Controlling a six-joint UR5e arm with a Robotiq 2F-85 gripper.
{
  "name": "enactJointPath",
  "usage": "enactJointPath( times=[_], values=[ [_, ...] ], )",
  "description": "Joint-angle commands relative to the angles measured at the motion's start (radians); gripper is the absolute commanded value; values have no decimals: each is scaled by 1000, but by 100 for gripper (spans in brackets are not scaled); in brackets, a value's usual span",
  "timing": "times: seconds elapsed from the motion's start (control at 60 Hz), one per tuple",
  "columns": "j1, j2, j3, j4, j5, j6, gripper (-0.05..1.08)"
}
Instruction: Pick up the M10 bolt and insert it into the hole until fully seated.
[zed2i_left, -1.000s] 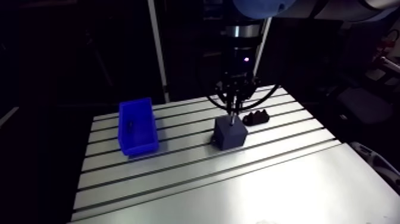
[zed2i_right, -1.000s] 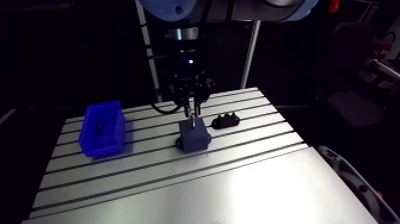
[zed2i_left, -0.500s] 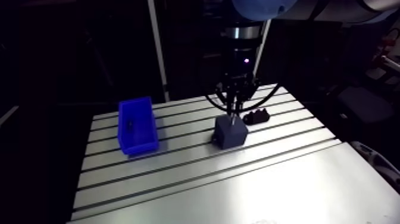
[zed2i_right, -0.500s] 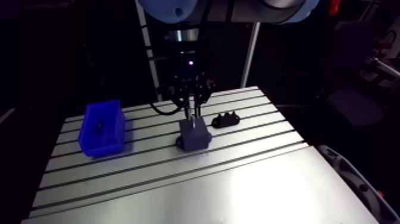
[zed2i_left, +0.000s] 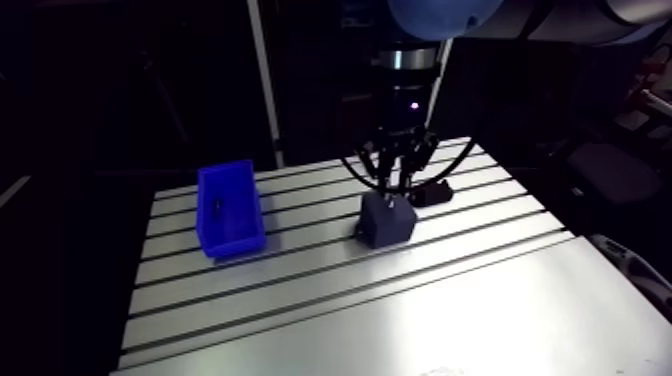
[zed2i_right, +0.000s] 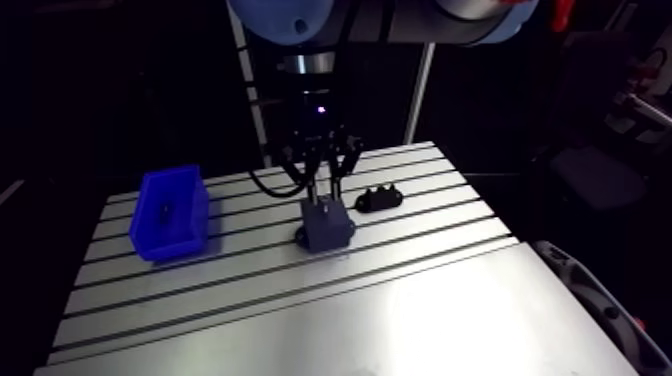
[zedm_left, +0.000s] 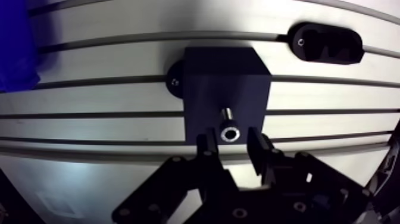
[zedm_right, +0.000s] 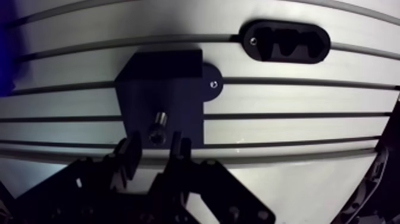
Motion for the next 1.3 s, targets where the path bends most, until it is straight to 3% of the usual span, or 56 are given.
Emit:
enactJointPath(
  times=[0.017,0.283,0.55,0.6,0.617,0.65,0.667,0.683,0.717,0.8,0.917,1.033,1.183,1.3],
  values=[
    [-1,-16,6,-1,4,-4,0],
    [0,-66,-37,27,7,-4,0],
    [20,-153,-127,165,11,11,0],
    [30,-158,-156,197,19,19,0],
    [39,-163,-172,219,30,22,0],
    [39,-163,-172,219,30,22,0],
    [53,-165,-188,243,45,25,0],
    [53,-165,-188,243,45,25,0],
    [81,-170,-212,285,77,27,0],
    [101,-187,-236,319,92,37,0],
    [133,-207,-249,346,94,45,0],
    [150,-231,-246,352,83,77,1],
    [175,-261,-256,350,55,87,1],
    [198,-282,-262,353,57,118,1]
  ],
)
